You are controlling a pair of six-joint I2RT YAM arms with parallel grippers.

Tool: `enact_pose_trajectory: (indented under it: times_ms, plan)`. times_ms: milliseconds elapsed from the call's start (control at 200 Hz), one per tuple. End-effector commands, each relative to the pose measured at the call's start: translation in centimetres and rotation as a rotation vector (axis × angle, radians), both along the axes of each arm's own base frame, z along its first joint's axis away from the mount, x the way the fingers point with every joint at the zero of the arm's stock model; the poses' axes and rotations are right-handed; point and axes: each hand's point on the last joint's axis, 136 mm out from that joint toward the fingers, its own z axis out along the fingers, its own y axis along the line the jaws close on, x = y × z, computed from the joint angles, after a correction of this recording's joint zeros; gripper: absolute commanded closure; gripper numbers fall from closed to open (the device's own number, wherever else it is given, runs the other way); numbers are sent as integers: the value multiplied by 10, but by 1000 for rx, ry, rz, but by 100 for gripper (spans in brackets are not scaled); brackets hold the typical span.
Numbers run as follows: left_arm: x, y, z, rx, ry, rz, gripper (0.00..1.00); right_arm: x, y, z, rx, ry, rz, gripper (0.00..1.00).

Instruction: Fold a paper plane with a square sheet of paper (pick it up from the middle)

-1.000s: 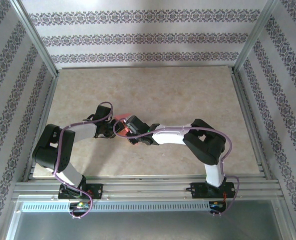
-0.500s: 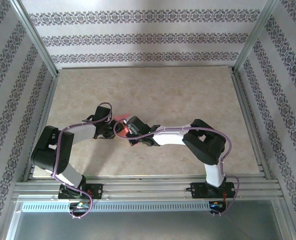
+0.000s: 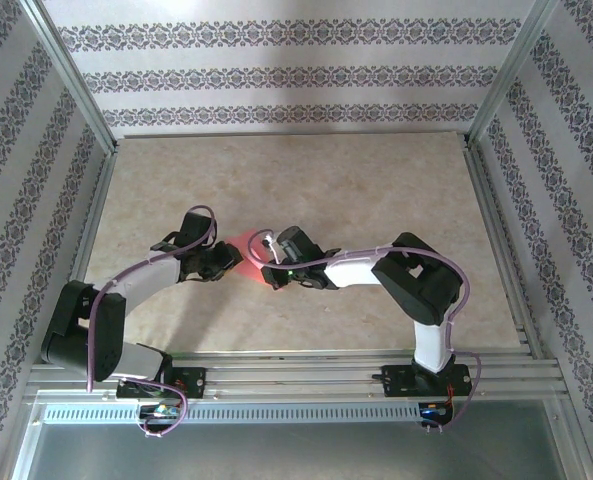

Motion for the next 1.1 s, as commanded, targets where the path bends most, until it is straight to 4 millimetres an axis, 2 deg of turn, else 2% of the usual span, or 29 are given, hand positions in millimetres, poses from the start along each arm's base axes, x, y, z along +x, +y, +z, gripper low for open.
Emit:
enact_pose_trajectory:
  times_ms: [0,245,490,620,854,1099]
  plan:
    - [-3,-17,1,-61,-7,-63,67,-2,7,15,120,51,1,87]
    - [13,-42,3,-98,-29,-114,67,0,-9,14,144,102,-71,87]
    - [22,-68,0,-131,-31,-167,67,4,-47,9,102,83,-184,86]
    - [28,-78,4,-141,-45,-186,67,5,-58,12,111,88,-236,86]
    - [32,-98,3,-190,-52,-213,67,6,-63,10,180,175,-276,85]
    - [33,-103,-5,-189,-43,-222,64,7,-61,5,234,245,-276,83]
